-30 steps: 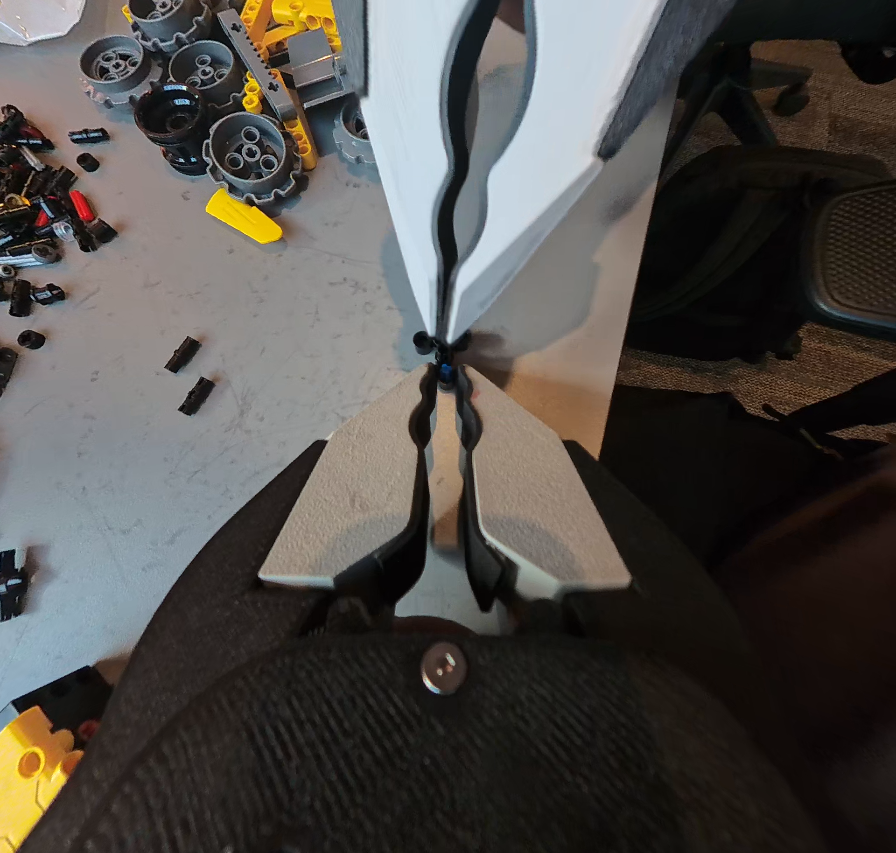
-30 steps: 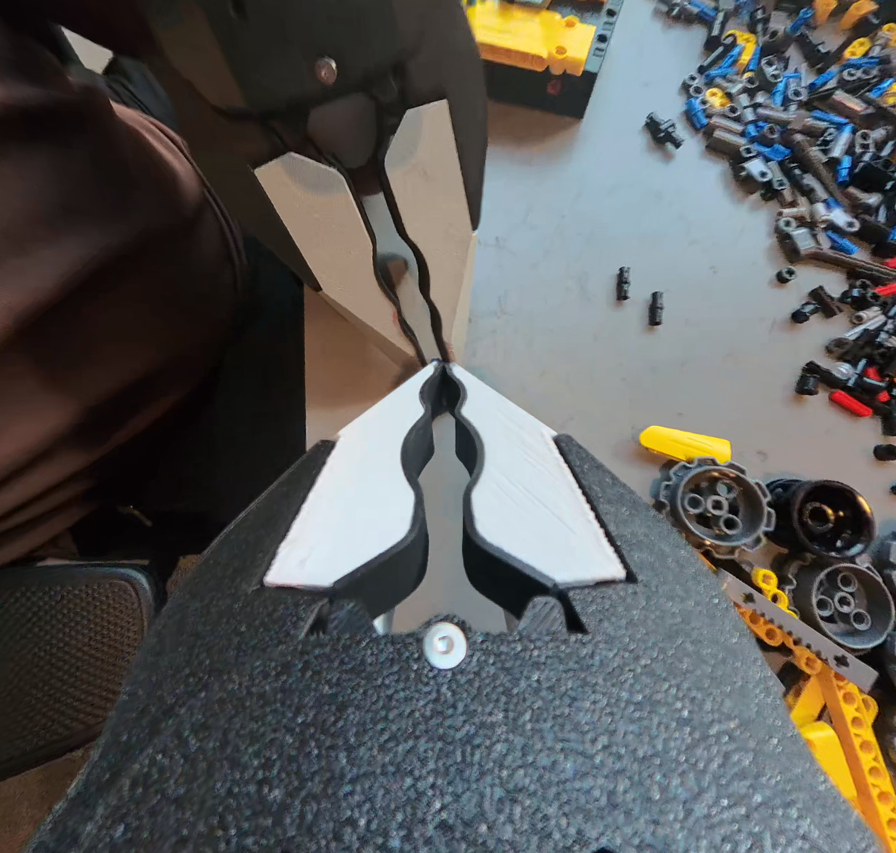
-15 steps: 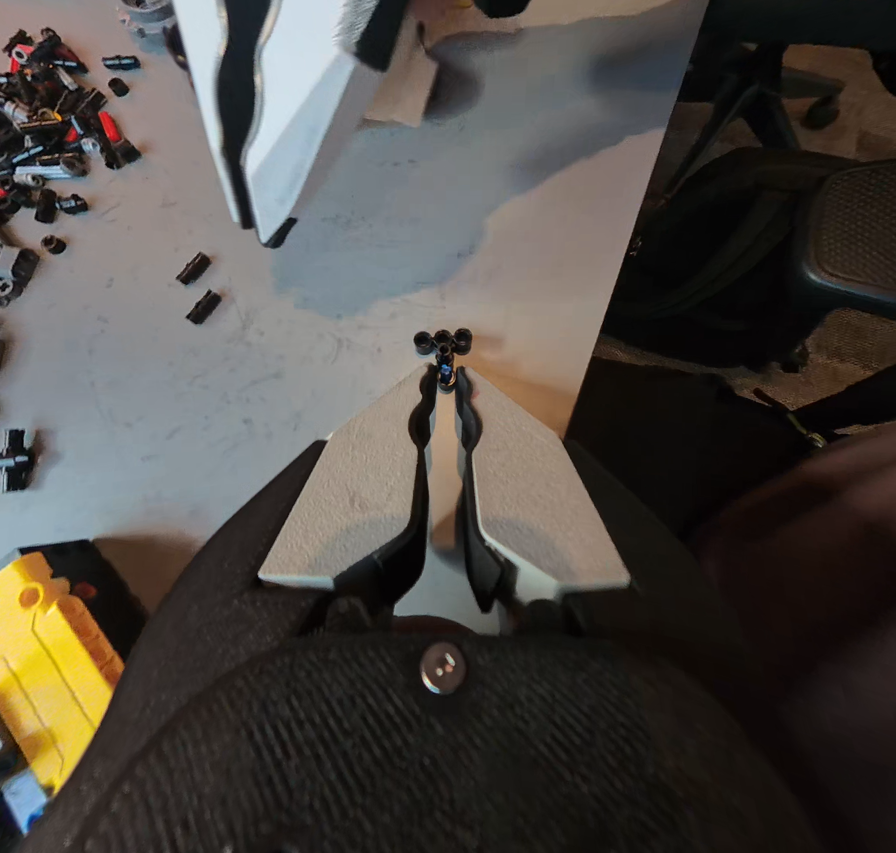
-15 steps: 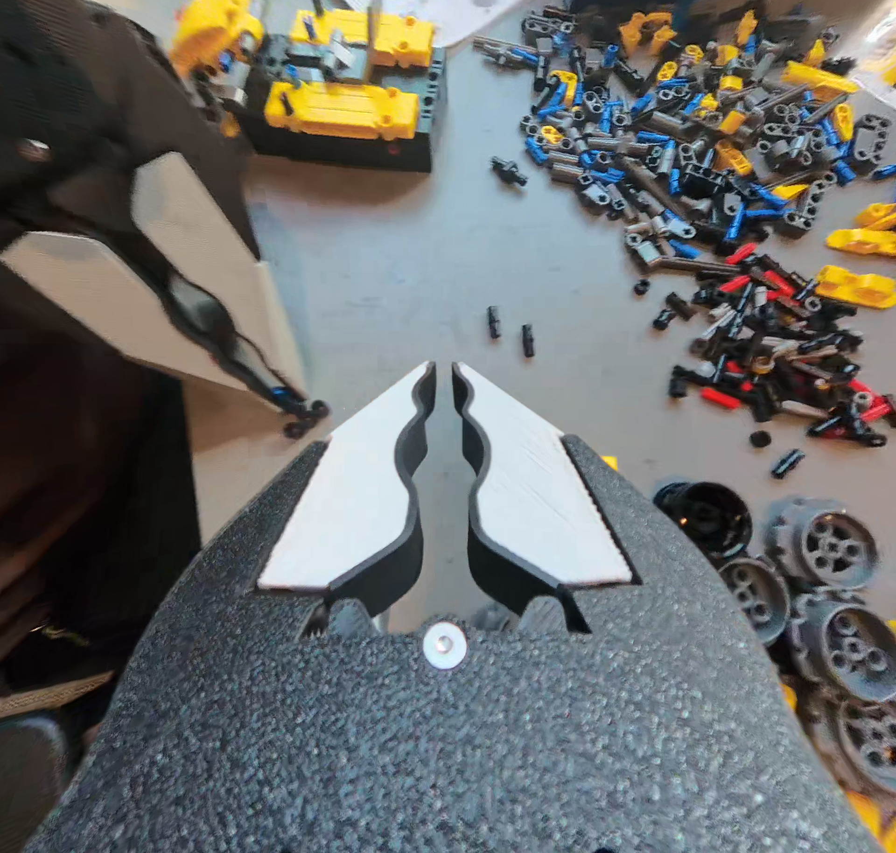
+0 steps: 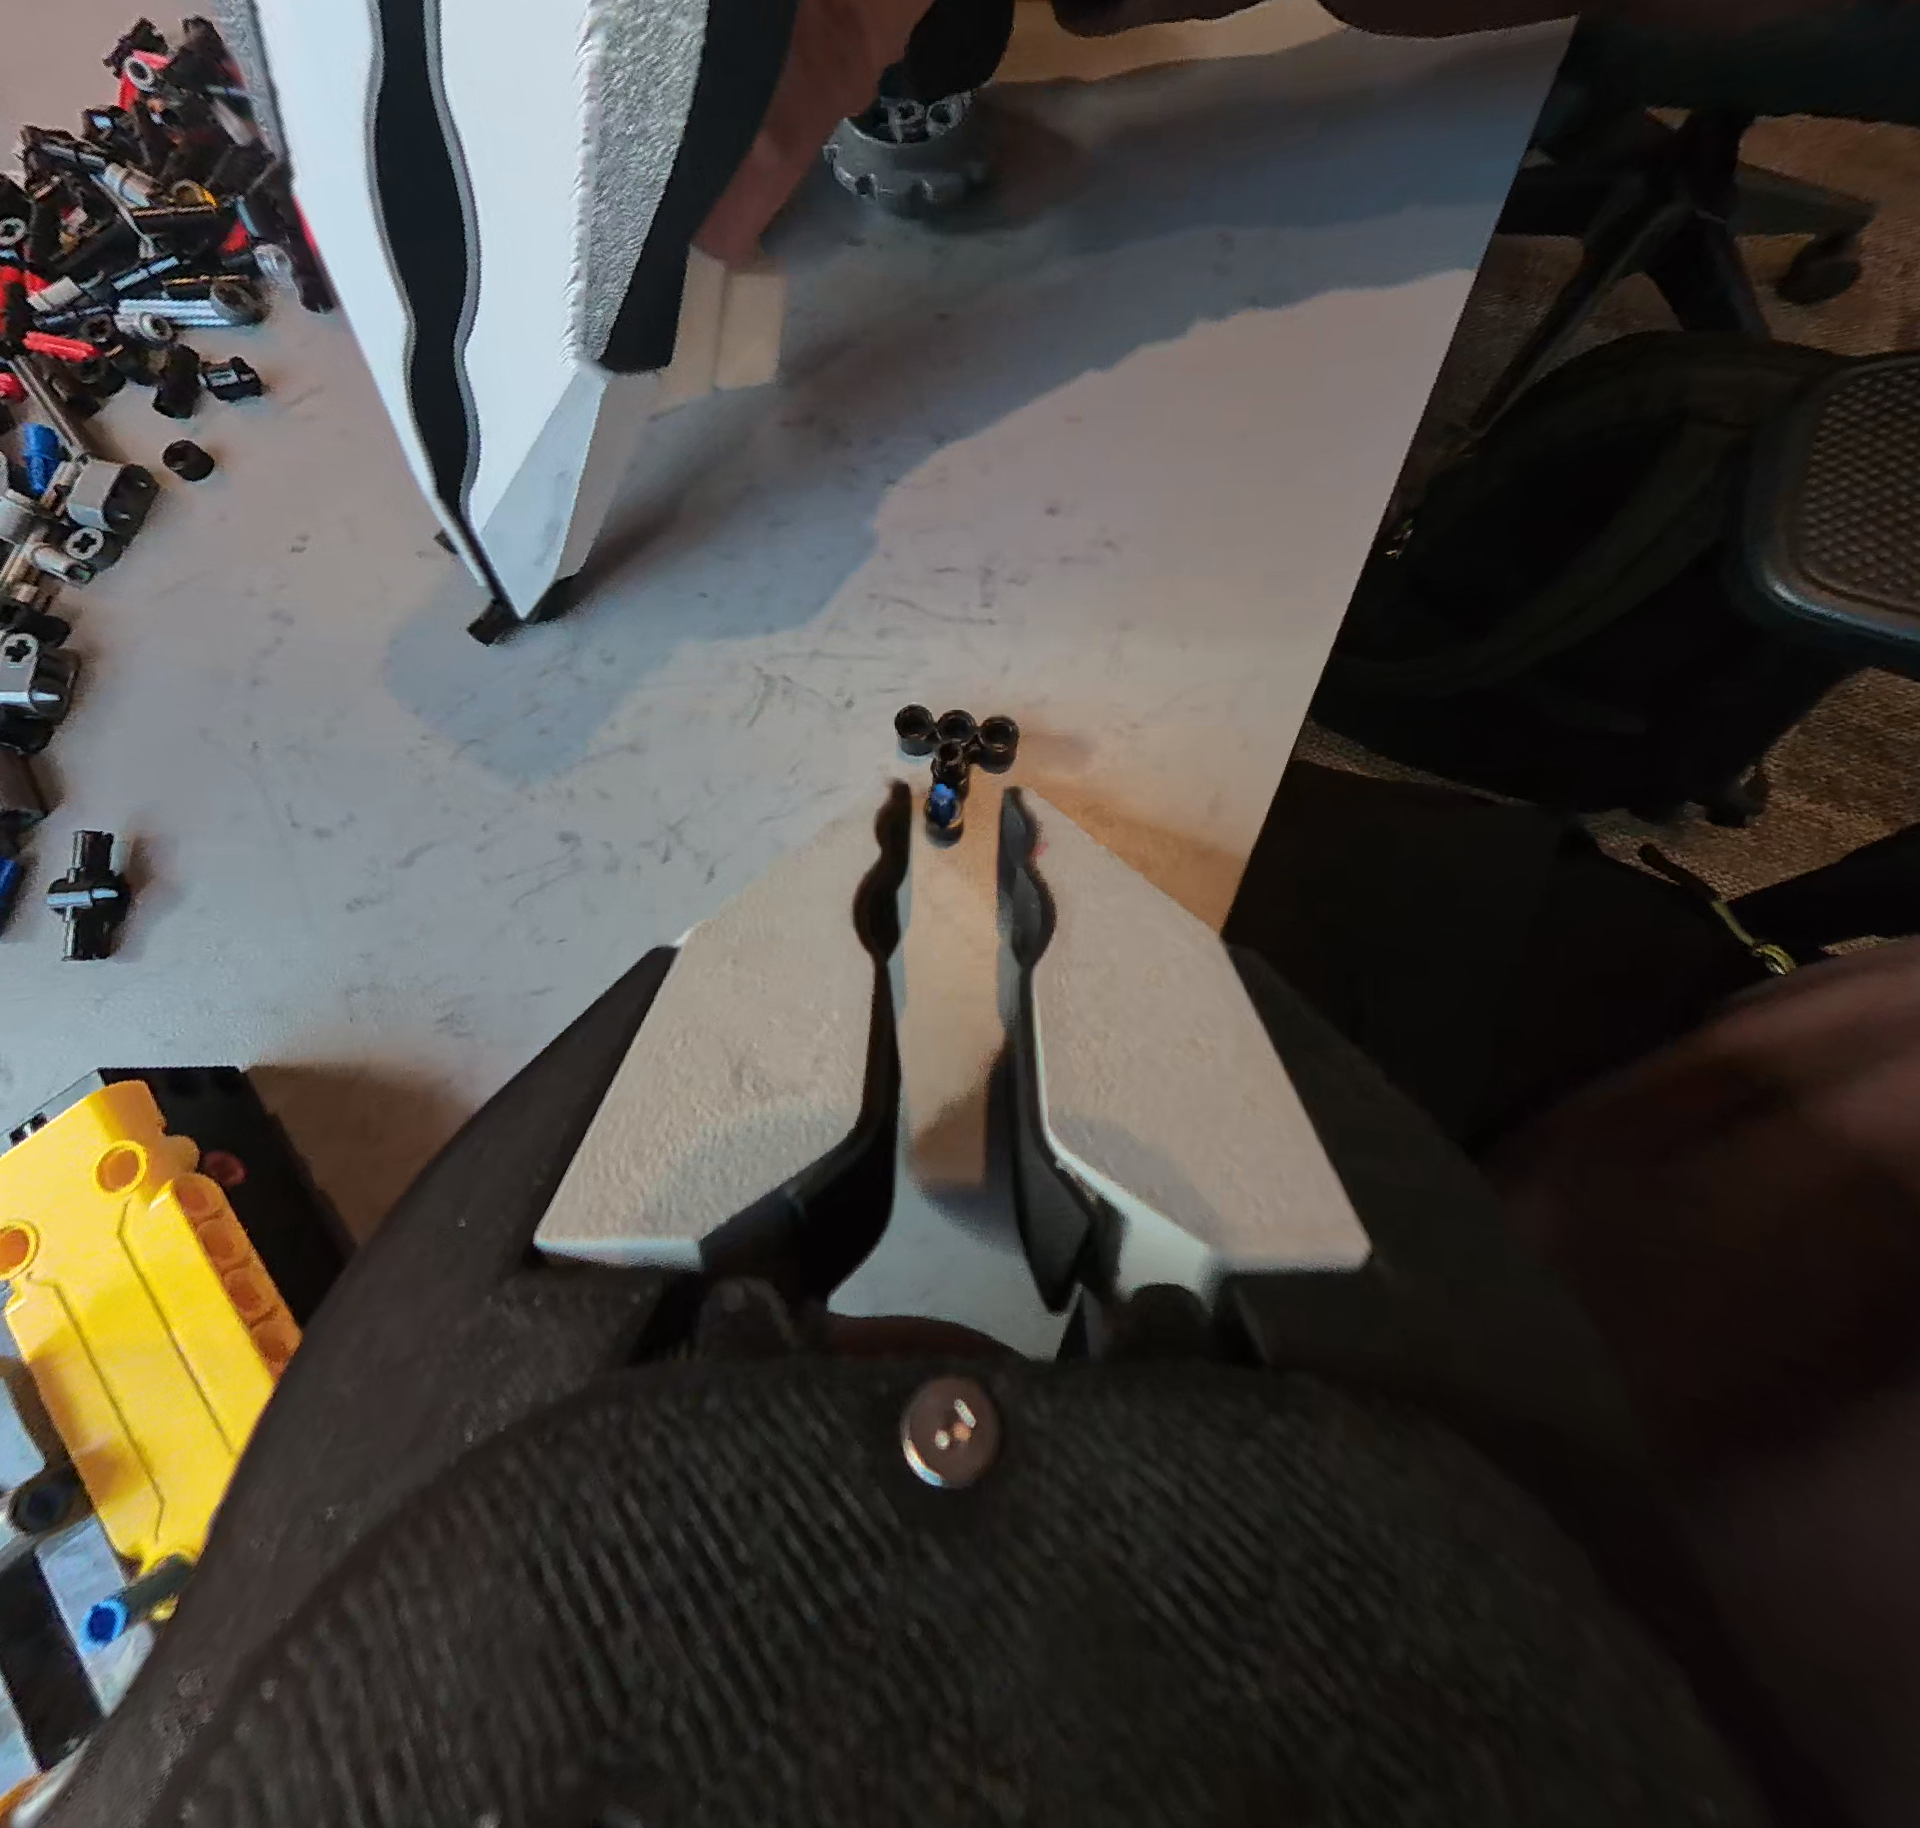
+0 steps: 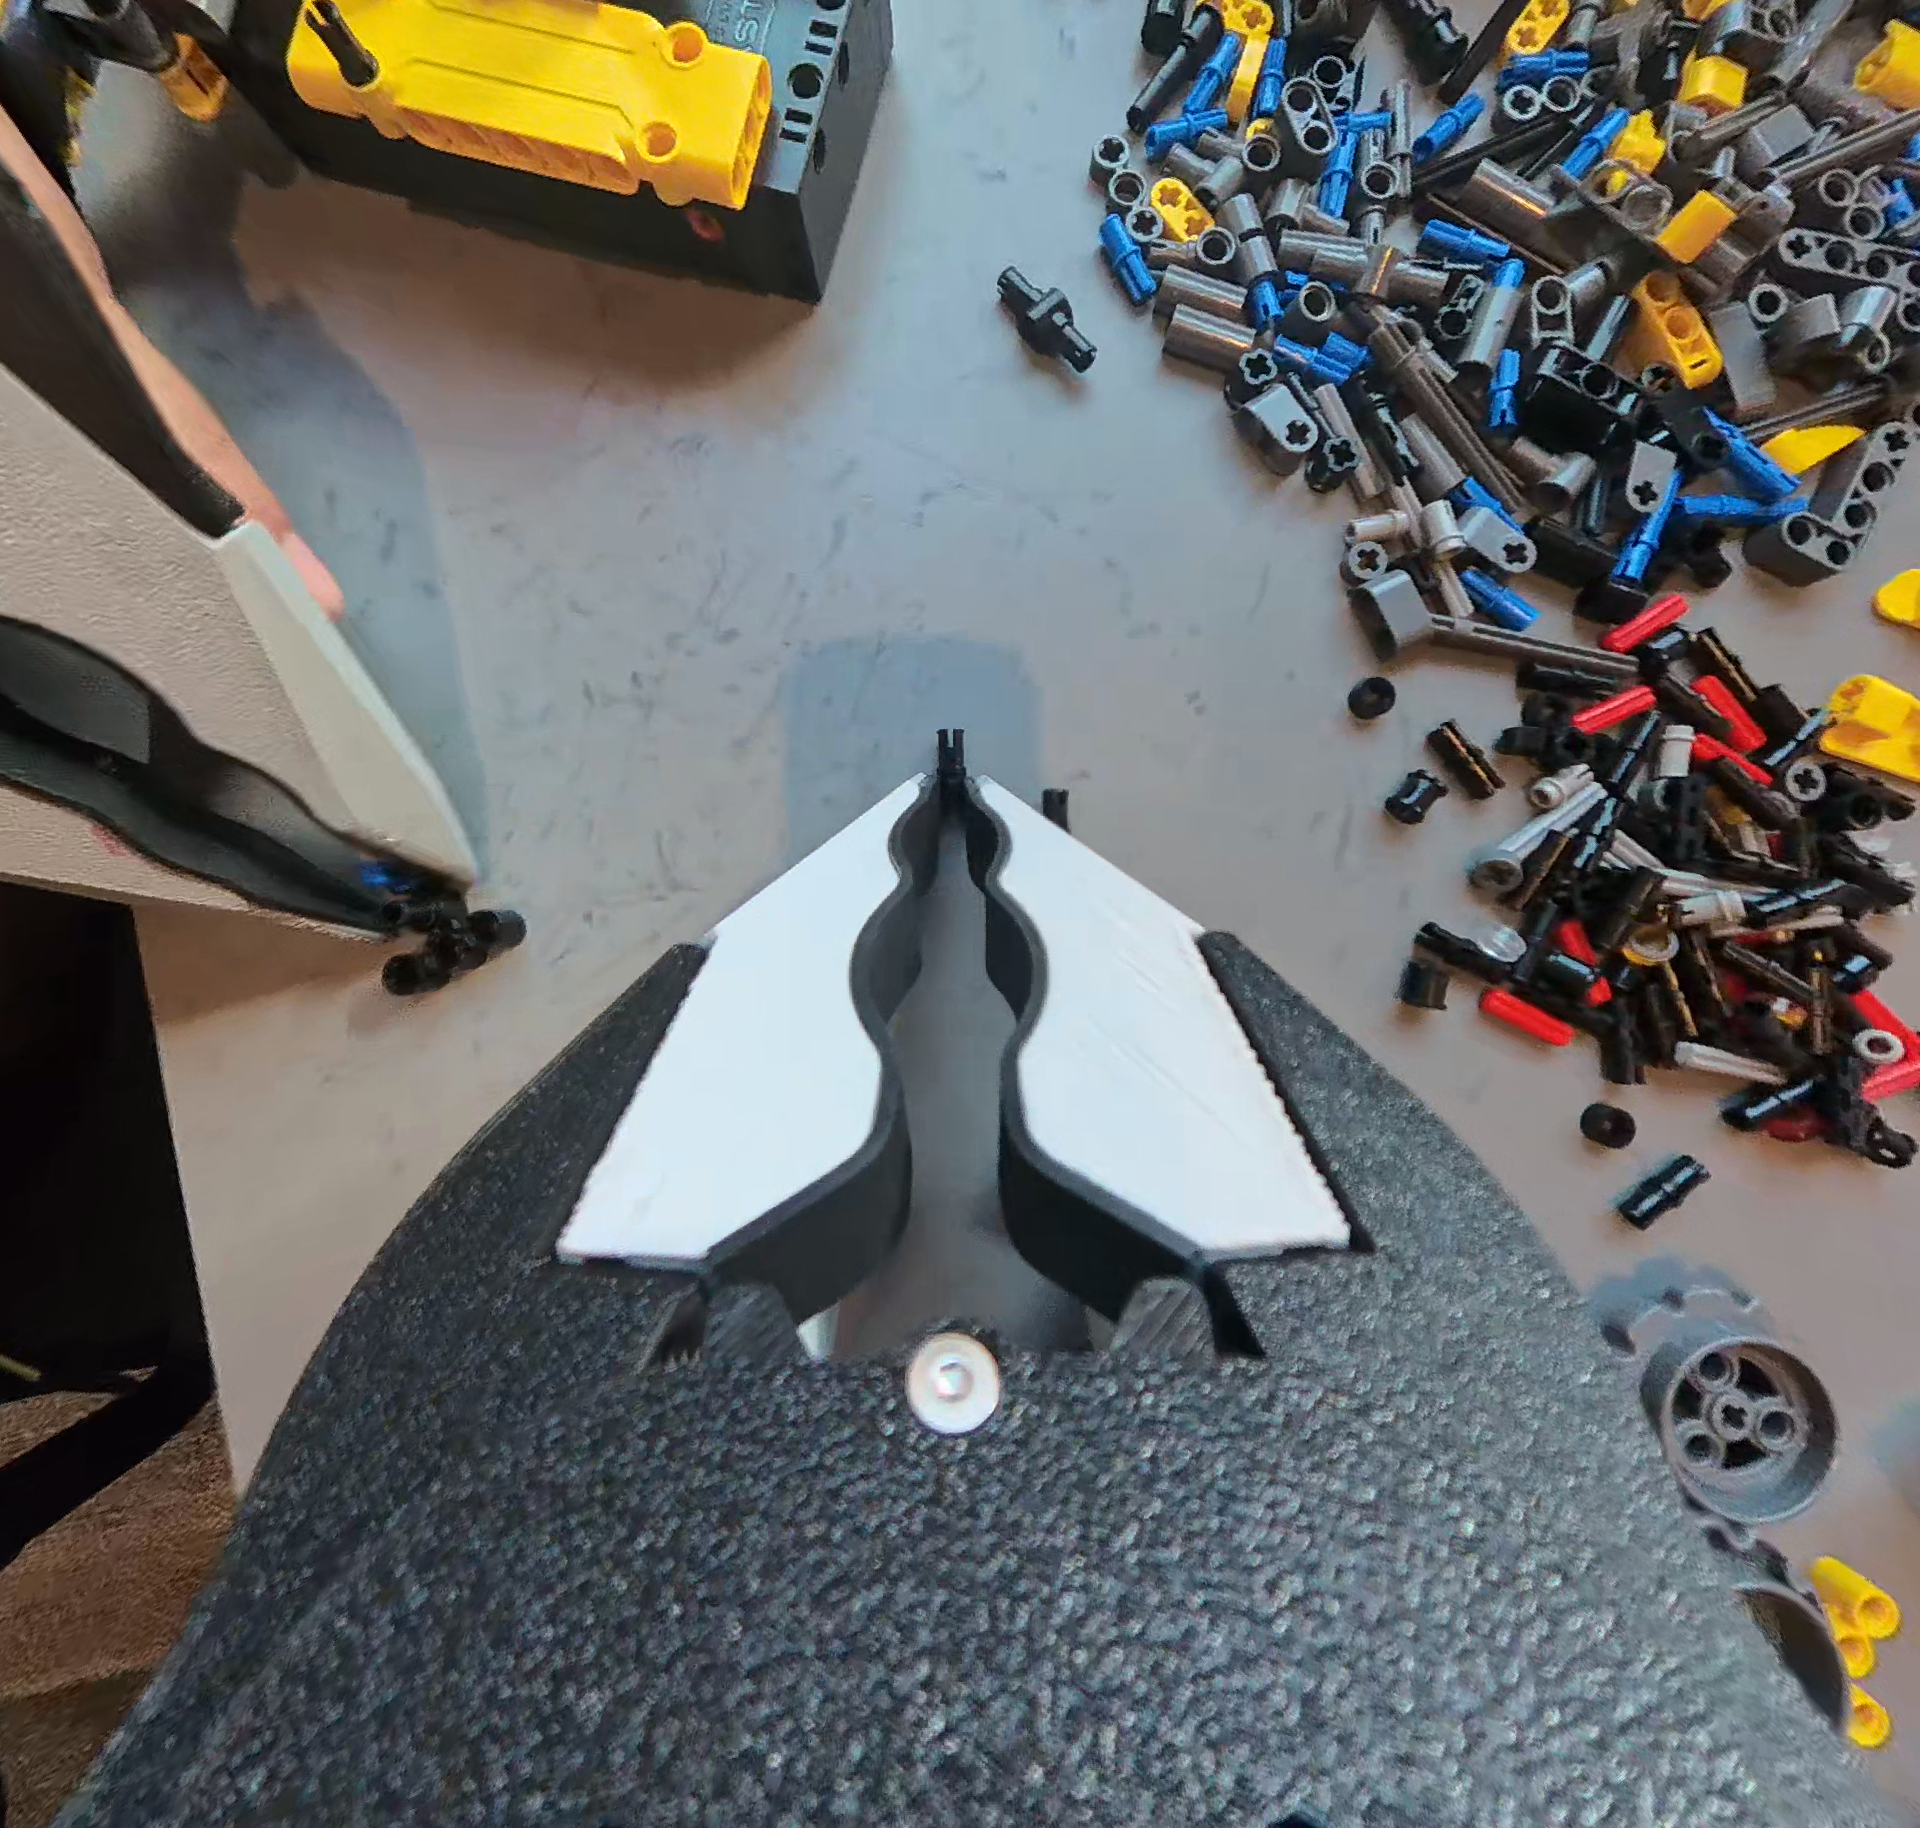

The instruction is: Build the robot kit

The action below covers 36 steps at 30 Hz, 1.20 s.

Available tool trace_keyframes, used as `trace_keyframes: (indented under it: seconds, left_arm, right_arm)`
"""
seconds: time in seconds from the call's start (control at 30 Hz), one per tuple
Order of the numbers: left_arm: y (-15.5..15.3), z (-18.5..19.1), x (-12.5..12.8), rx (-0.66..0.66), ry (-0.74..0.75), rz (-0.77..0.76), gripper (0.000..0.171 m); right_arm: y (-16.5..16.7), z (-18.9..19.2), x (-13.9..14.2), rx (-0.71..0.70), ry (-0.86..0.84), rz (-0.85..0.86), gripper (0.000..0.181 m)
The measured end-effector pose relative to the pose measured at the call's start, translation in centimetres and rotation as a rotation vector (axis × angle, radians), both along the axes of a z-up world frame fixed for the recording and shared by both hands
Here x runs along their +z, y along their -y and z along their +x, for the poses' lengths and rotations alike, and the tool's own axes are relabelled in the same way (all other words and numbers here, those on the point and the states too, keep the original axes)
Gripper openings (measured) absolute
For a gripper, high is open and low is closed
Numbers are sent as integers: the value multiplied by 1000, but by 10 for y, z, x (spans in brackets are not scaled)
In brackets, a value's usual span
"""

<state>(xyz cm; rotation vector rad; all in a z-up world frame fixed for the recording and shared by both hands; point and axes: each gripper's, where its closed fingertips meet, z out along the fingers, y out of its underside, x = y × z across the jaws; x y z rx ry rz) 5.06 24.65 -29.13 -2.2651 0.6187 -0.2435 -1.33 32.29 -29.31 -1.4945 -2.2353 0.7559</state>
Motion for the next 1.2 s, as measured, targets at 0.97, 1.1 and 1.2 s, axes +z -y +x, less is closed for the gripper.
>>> trace_keyframes:
  seconds: [0.97, 1.1, 1.2]
  left_arm:
    - [1, 8, 33, -88, -48, 119, 2]
    - [-2, 13, 52, -62, 71, 256, 2]
    - [-1, 17, 67, -48, 170, 363, 2]
  right_arm:
    - [82, 68, 39, 224, -48, -106, 1]
    - [81, 69, 63, 144, -175, -277, 0]
    - [83, 76, 85, 109, -301, -432, 0]
